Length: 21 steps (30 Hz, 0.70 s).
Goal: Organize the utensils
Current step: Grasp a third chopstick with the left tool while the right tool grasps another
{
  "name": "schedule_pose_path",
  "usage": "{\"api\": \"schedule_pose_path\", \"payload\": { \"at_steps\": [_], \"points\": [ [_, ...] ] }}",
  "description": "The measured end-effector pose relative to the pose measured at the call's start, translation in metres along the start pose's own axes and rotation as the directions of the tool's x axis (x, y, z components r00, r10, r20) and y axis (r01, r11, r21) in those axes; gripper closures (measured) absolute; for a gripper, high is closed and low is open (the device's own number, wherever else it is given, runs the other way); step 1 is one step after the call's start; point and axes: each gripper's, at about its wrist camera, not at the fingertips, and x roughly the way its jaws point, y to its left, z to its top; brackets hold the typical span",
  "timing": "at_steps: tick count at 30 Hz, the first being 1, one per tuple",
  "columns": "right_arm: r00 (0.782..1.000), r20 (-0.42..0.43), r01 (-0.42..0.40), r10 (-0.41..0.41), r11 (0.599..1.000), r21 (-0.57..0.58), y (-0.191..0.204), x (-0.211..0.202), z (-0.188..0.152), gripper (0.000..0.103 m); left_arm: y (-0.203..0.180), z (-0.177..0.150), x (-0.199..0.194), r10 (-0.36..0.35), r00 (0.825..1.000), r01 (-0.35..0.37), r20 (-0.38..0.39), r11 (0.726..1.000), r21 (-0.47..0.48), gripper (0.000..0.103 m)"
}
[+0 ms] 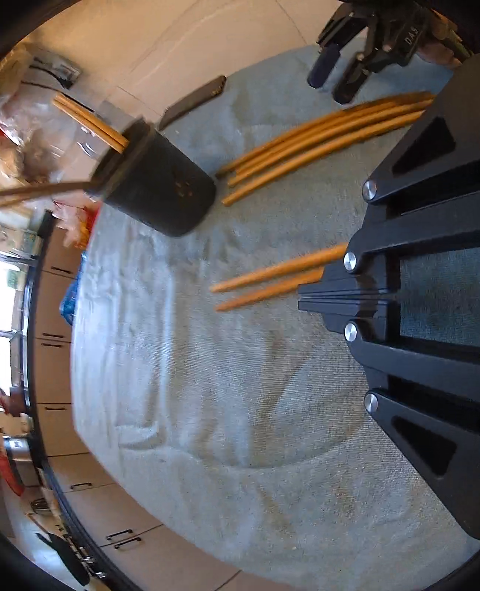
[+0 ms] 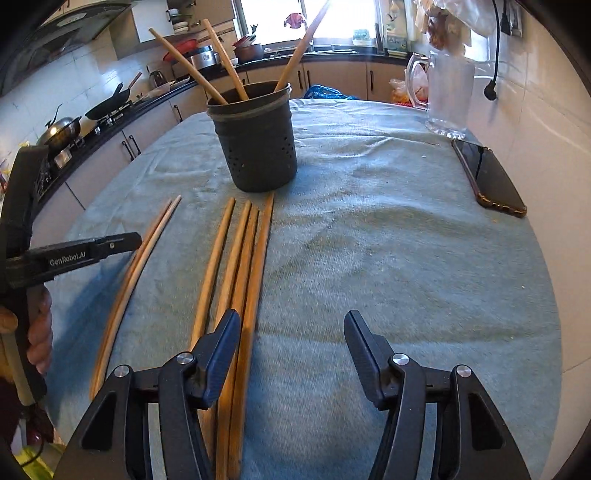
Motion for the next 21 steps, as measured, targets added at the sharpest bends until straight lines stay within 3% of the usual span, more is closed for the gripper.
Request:
{"api": "schedule_pose_path", "payload": {
  "at_steps": [4,9,12,14,21],
  "points": [
    [1.000,-0.013,0.007,-0.007,1.000,-0.002,0.002,0.012,0.011,0.046,-0.004,0.000,0.000,0.013,1.000,-0.013,-0.006,1.000,0.025,0.103],
    [1.000,-0.016,0.000,0.000,1.000,-0.008,0.010,0.023,0.028,0.053,-0.004,0.004,-0.008,-0.082,0.997,0.082,0.011,0.997,-0.009,0.103],
    [1.000,-0.019,0.008,-0.009,1.000,-0.028,0.017,0.030,0.036,0.053,-0.006,0.007,-0.007,-0.082,0.997,0.082,0.013,0.997,0.006,0.103],
    [0.999,-0.036,0.037,-0.038,0.998,-0.045,0.022,0.037,0.039,0.060,-0.007,0.008,0.000,-0.062,0.998,0.062,-0.005,0.998,0.012,0.103],
    [0.995,-0.066,0.071,-0.073,0.997,-0.019,0.022,0.051,0.050,0.069,-0.006,0.012,0.005,-0.046,0.999,0.046,-0.005,0.999,0.018,0.100]
  ]
}}
